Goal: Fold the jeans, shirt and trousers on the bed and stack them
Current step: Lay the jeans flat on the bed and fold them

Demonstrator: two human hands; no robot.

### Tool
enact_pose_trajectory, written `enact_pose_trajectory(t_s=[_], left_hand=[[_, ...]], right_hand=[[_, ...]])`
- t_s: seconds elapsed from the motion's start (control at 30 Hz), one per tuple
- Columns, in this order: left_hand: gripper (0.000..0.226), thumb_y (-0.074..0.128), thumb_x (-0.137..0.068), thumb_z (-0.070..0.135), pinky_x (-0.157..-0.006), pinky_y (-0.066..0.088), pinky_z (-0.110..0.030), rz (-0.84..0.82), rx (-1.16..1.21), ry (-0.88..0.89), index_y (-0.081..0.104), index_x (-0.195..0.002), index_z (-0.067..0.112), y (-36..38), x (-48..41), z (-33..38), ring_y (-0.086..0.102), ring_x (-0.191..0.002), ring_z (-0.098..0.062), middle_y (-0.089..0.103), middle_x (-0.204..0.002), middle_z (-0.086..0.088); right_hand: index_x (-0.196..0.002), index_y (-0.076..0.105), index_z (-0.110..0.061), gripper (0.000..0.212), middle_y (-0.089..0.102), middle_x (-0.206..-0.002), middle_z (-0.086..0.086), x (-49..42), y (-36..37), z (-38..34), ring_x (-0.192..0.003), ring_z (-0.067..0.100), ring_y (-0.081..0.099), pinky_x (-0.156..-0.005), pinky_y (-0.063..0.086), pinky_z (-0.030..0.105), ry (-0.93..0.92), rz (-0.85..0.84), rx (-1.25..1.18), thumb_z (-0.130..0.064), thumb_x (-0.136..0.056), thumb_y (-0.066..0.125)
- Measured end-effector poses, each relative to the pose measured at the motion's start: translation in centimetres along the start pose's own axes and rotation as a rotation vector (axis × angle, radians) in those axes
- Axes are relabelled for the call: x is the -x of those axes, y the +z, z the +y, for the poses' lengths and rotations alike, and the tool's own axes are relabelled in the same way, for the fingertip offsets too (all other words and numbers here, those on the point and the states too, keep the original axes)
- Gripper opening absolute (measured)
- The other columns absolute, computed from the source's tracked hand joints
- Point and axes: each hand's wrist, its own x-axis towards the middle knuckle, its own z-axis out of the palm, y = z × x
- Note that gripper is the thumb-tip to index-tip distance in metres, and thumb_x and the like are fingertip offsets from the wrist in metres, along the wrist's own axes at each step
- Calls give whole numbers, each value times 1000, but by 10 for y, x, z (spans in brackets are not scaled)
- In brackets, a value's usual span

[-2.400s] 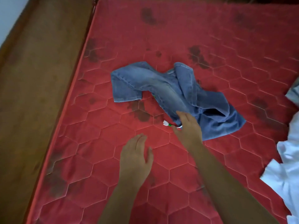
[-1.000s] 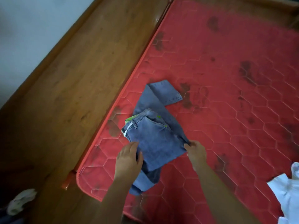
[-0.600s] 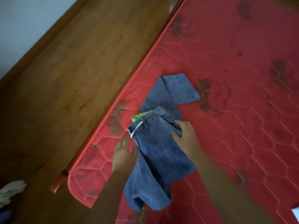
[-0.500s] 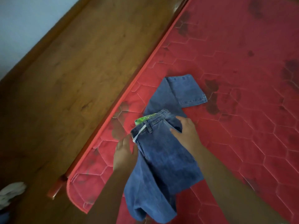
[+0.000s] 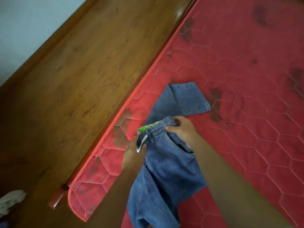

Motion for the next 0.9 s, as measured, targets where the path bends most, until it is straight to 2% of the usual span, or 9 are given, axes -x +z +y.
enact_pose_trajectory(t_s=[0.2, 0.3, 0.37, 0.43, 0.5, 0.57, 0.7, 0.77, 0.9], left_hand=[[56, 52, -92, 30, -105, 36, -42, -34, -54, 100, 30, -143, 20, -40, 42, 56, 39, -130, -25, 36, -144, -9], [61, 54, -91, 33, -110, 28, -36, -59, -43, 288, 27, -145, 23, -61, 68, 96, 29, -136, -17, 31, -149, 0], [62, 58, -89, 31, -111, 26, -33, -106, -51, 434, 30, -143, 21, -73, 87, 127, 27, -136, -13, 32, -147, 4], [57, 64, -84, 27, -106, 31, -25, -158, -19, 623, 42, -135, 19, -83, 110, 161, 35, -124, 4, 45, -133, 6], [46, 63, -77, 20, -93, 34, -6, -239, 46, 805, 48, -121, 25, -93, 136, 192, 38, -106, 23, 49, -117, 13], [40, 64, -78, 17, -91, 34, -4, -307, 32, 894, 52, -115, 24, -100, 157, 218, 43, -110, 17, 52, -121, 15], [53, 66, -83, 10, -101, 31, -16, -281, 21, 964, 46, -132, 11, -112, 196, 267, 43, -124, -12, 49, -132, -1], [55, 66, -84, 13, -104, 31, -26, -264, 19, 1049, 45, -134, 12, -119, 218, 293, 41, -124, -15, 48, -133, -3], [38, 69, -81, 20, -91, 36, -21, -268, 81, 1191, 58, -117, 12, -130, 260, 340, 51, -109, -16, 58, -116, -2]], right_hand=[[-108, 62, -16, 38, 62, -95, -11, 92, -30, -54, -91, 3, 58, -85, 42, 16, -271, -9, 55, 0, -75, 70], [-105, 65, -16, 36, 59, -93, -23, 141, -60, -81, -87, -13, 56, -80, 38, 1, -370, 9, 132, 5, -76, 67], [-107, 66, -16, 35, 58, -94, -24, 174, -81, -100, -87, -11, 54, -77, 36, -2, -413, 18, 211, 4, -78, 66], [-106, 67, -13, 36, 61, -96, -15, 205, -102, -114, -88, -5, 55, -78, 37, -1, -462, 69, 257, 6, -77, 66], [-102, 69, -14, 37, 63, -94, -9, 238, -124, -128, -90, 1, 58, -81, 42, 7, -493, 145, 244, 10, -74, 66], [-97, 69, -22, 41, 65, -92, -10, 274, -145, -144, -89, -2, 60, -82, 46, 15, -521, 212, 224, 12, -73, 66], [-91, 69, -23, 39, 65, -89, -19, 345, -187, -180, -86, -9, 60, -79, 47, 11, -626, 321, 244, 12, -73, 66], [-85, 67, -30, 45, 67, -86, -18, 380, -205, -198, -85, -3, 63, -79, 50, 17, -665, 388, 234, 13, -73, 65], [-79, 63, -36, 49, 67, -76, -19, 436, -237, -225, -77, -8, 61, -76, 48, 15, -760, 573, 206, 12, -72, 67]])
